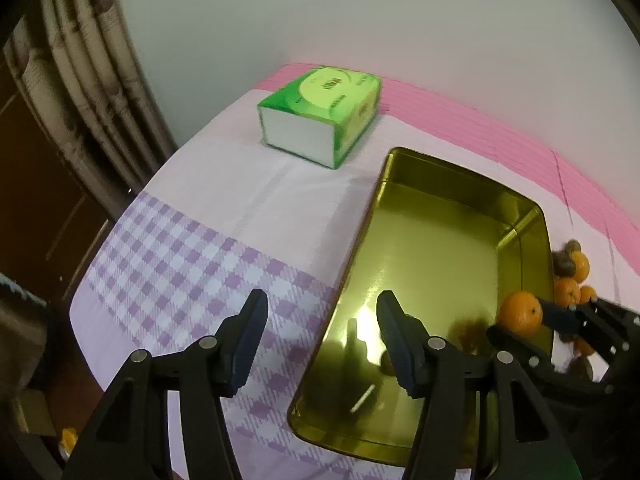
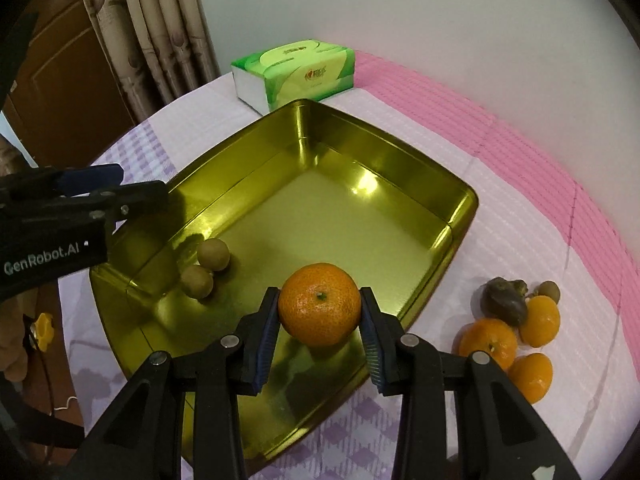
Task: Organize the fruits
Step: 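Lower the mandarin into the gold tray and open the right gripper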
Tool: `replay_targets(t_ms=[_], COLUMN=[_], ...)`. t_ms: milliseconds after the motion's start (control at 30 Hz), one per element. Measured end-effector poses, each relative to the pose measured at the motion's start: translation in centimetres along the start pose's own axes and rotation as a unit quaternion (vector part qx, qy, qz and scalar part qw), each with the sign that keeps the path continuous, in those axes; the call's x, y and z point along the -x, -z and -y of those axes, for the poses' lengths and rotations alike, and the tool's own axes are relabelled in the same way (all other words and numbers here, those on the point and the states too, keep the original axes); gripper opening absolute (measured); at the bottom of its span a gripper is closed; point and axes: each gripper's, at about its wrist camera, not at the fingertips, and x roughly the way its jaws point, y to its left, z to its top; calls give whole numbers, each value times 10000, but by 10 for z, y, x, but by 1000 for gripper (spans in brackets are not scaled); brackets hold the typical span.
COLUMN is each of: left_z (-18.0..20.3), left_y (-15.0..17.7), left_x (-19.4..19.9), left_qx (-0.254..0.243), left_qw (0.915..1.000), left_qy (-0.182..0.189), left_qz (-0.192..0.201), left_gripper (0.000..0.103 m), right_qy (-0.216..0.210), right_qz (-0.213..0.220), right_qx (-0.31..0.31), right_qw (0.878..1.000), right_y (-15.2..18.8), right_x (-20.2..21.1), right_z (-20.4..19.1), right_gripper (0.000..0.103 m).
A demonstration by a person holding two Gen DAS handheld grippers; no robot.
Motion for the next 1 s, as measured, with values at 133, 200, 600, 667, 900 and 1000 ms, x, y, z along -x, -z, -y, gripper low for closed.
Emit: replay_targets(t_ms=[133, 200, 600, 667, 900, 1000], left_z=[-8, -11, -18, -16, -20, -20], left_y=[-2, -2, -3, -2, -2, -2], left_x=[-1, -3, -7, -9, -13, -17], left_qx=[192, 291, 440, 405, 491, 511], left_qw=[9998, 9995, 9989, 9990, 9984, 9981], left_qy=[-95, -127, -105, -105, -129, -107], left_qz=[-20, -60, -143, -174, -260, -339], left_gripper=[58, 58, 60, 60, 61, 61], right_qy=[-52, -16, -14, -23, -40, -28], right_qz=[-41, -60, -193, -214, -256, -264], right_qx=[63, 116, 300, 316, 407, 425], right_qw=[10000, 9999, 9994, 9993, 9988, 9987], right_y=[1, 3, 2, 1, 1, 1], right_x=[-3, -5, -17, -19, -22, -23], right_z=[-7, -10, -23, -24, -28, -28], right_gripper=[36, 36, 36, 36, 37, 37])
